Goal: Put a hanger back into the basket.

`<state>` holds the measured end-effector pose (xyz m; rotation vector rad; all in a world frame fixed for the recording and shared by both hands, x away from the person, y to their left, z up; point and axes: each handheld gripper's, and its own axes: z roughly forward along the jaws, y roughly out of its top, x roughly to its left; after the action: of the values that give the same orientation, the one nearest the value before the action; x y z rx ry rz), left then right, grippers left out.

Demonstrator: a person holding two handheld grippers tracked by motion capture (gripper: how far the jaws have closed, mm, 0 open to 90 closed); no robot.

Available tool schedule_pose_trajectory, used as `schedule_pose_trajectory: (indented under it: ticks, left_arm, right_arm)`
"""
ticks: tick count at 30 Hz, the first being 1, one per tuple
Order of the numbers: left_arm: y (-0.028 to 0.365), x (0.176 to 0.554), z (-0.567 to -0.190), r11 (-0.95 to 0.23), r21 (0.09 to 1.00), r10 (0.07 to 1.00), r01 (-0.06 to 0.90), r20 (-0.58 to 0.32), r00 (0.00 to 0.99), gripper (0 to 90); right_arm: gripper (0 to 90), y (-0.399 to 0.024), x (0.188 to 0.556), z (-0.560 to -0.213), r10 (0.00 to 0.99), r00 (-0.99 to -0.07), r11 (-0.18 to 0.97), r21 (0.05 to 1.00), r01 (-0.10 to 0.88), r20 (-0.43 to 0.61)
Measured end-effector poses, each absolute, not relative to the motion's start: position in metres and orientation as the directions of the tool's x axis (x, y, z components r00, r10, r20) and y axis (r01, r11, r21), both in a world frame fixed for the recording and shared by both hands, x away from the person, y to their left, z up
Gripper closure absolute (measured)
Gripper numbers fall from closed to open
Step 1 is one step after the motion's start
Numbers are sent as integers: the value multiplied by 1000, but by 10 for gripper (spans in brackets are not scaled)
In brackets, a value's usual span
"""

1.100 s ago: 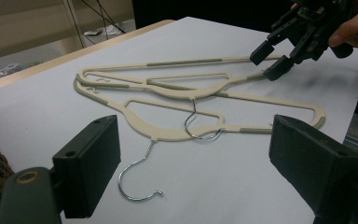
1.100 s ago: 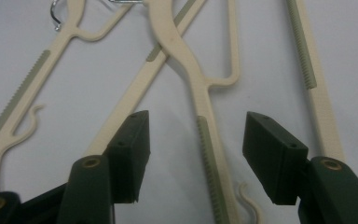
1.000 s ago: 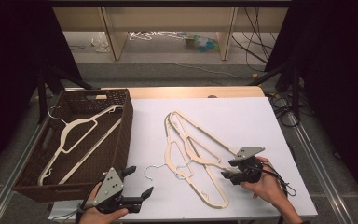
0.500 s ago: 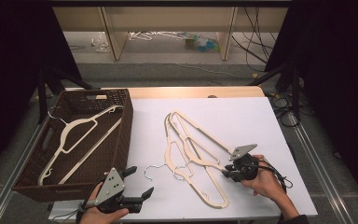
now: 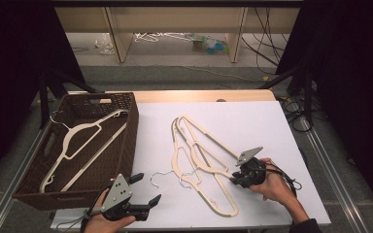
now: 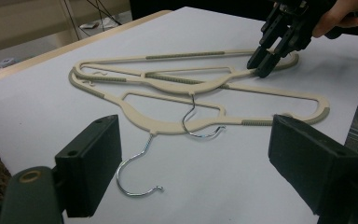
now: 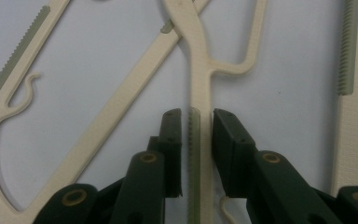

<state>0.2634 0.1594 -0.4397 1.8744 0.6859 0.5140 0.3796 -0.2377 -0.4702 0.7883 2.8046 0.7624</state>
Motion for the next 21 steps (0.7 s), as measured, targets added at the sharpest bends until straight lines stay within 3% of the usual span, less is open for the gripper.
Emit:
schedule_pose_trajectory:
  ticks: [5,17,21]
  left_arm:
    - [157,265,-440,-308,926,661,219,43,749,176]
    - [126,288,-450,-424,887,618,183,135,775,216]
    - [108,305,-460,-526,836,565,154,209,798,248]
  right_arm:
    - [795,-236,379,-468,511,-860,748,493,445,0]
    - [796,-235,355,-446,410,-911,796,472,379,40]
    - [796,-233,347,-441,400,-916,803,466,371,39]
